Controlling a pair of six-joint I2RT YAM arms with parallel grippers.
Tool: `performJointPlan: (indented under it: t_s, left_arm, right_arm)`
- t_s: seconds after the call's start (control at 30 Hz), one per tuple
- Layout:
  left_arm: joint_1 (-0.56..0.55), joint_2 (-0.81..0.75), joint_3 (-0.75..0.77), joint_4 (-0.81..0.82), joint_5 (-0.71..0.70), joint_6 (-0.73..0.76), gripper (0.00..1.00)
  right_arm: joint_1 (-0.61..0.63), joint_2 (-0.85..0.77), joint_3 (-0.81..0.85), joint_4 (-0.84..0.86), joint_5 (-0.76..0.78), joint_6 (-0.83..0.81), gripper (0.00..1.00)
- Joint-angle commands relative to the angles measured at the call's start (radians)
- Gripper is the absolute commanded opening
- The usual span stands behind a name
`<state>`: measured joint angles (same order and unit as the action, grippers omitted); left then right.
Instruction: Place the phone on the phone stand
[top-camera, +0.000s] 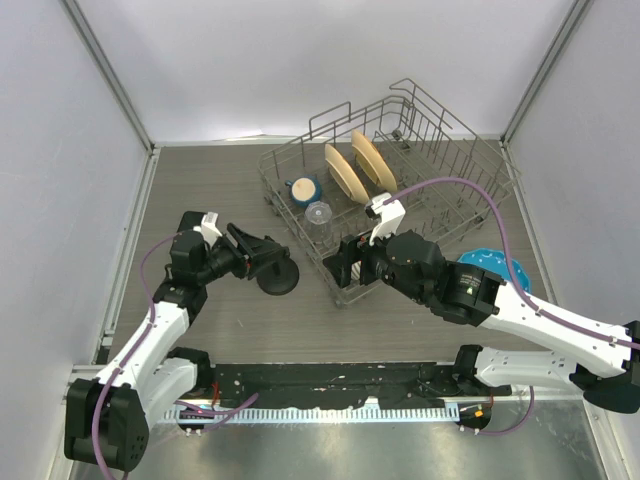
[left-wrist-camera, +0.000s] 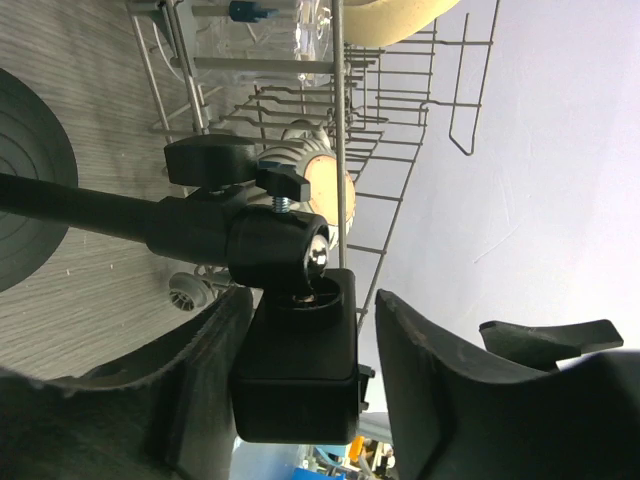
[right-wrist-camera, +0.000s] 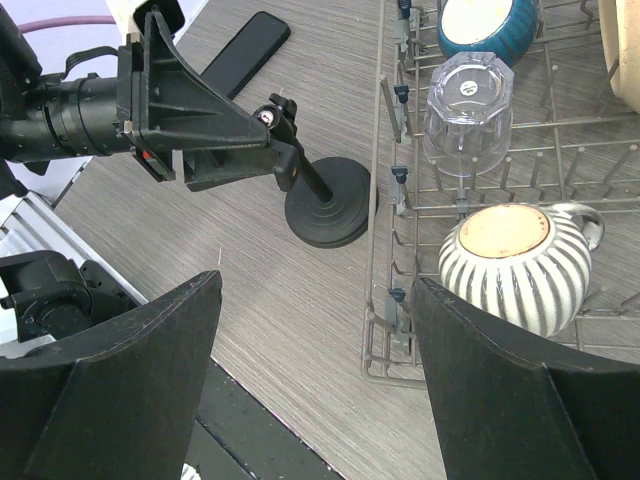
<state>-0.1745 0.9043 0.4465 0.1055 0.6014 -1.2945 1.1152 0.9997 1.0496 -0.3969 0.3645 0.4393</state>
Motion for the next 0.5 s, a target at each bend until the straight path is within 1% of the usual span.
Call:
performJointPlan:
  t_s: [0.0,0.07,0.1,0.17,0.2,0.27,0.3,0.47]
  left_arm:
    - [0.006,0.007,-0.022,0.083,0.052,-0.011,0.45]
    - [0.004,0.007,-0.028,0.088,0.04,-0.006,0.37]
    - [0.004,0.008,-0.041,0.1,0.035,-0.006,0.3]
    - [0.006,0.013,-0.058,0.126,0.032,-0.008,0.24]
    - [0.004,0.024,-0.077,0.16,0.031,-0.008,0.15]
    - [0.006,0.033,-0.094,0.187,0.028,-0.011,0.05]
    - [0.004,0.045,-0.113,0.233,0.026,-0.015,0.0]
    - [0.006,0.074,-0.219,0.468,0.006,-0.092,0.0]
  right_arm:
    - [0.0,-0.009,0.024,0.038,0.011,-0.014,0.82]
    - [0.0,-0.01,0.021,0.038,0.013,-0.013,0.82]
    - [0.0,-0.012,0.02,0.036,0.013,-0.011,0.82]
    - [0.0,-0.012,0.02,0.038,0.014,-0.011,0.82]
    - [0.0,-0.012,0.02,0.038,0.013,-0.011,0.82]
    - [0.0,-0.012,0.02,0.038,0.013,-0.011,0.82]
    - [0.0,-0.01,0.021,0.036,0.01,-0.011,0.82]
    - [0.0,-0.009,0.015,0.044,0.008,-0.008,0.82]
